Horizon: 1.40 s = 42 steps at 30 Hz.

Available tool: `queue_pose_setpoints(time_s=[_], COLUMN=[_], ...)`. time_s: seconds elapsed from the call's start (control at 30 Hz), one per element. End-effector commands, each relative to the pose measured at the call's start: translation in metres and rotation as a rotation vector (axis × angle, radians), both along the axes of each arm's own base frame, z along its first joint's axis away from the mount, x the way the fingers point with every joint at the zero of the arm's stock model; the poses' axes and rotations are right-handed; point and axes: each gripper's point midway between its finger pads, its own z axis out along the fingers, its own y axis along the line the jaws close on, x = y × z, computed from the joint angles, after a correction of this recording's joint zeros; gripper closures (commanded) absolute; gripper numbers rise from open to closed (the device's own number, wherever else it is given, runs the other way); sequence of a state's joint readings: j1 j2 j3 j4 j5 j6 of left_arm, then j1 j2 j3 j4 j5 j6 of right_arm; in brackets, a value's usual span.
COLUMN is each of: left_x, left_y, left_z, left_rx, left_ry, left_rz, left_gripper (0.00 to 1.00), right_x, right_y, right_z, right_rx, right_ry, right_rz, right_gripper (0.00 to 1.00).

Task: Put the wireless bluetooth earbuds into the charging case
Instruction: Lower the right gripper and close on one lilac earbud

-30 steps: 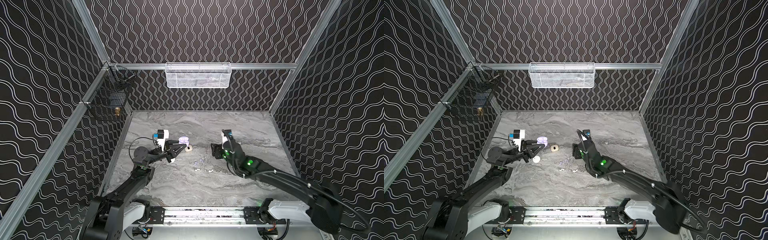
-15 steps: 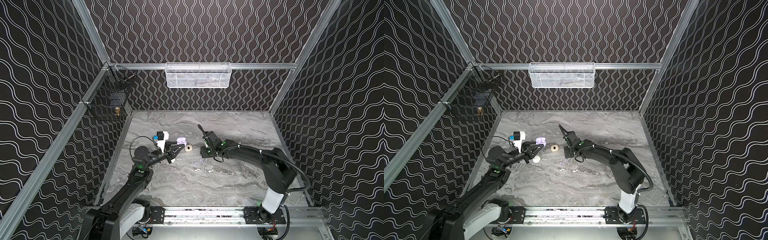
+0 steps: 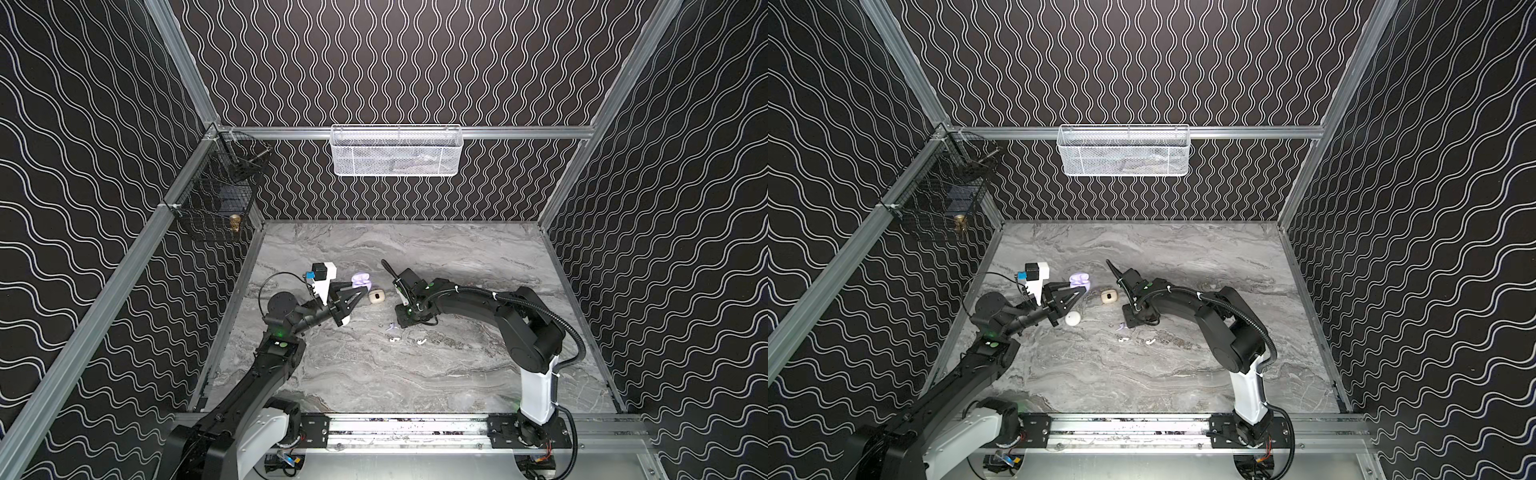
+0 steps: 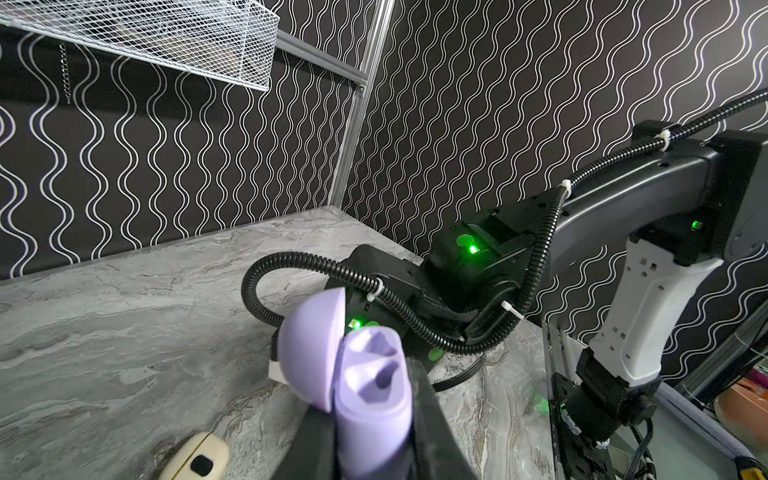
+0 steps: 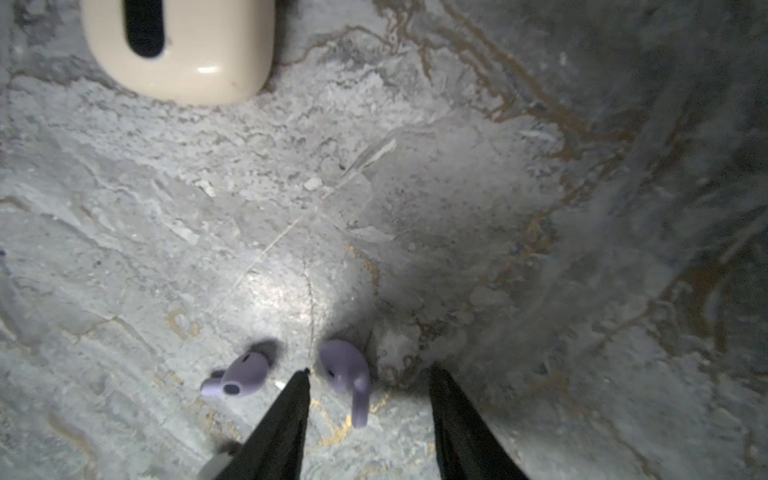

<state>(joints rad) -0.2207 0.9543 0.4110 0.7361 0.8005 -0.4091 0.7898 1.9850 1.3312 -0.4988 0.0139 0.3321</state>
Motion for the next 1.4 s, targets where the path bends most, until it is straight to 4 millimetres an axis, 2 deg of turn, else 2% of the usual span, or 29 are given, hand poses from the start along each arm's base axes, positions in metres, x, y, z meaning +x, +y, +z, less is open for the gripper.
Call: queue_pose_setpoints(time_s=[0.0,0.17,0.5,0.83,1.17,1.37], left_x=[0.000,-0.002,-0.003,-0.004,-0.006,-0.007], left_y=[0.001,0.001,0.002,0.003,0.003,0.005], left_z=[0.003,0.006,0.005,0.007,0.008,0.009], left_rx=[0.010,0.006,0.003,0.005,0.000,0.005], left_ry=[-0.030,-0.039,-0.034,-0.041,-0.044,-0.050], left_rz=[0.008,0.007,0.014,0.015,0.016,0.030], left_gripper=[1.00,1.00,1.00,1.00,1.00,1.00], right_x=[-0.004,-0.003,-0.007,-0.018,-0.023,-0.022], right_y=[-0.001,-0.003,-0.008,-0.003,-0.005,-0.005], right_z=[-0.003,-0.010,-0.017,-0.021,-0.023,-0.013], right_rx=[-0.027,-0.071,-0.103,-0.123,-0.132,-0.108], right_ry=[0.015,0.013,0.013,0.010,0.014,-0.013], right_rz=[0.003,-0.008,-0.027,-0.018,-0.025,-0.036], right_gripper=[0.49,0.52,0.68,0.65,0.76,0.81])
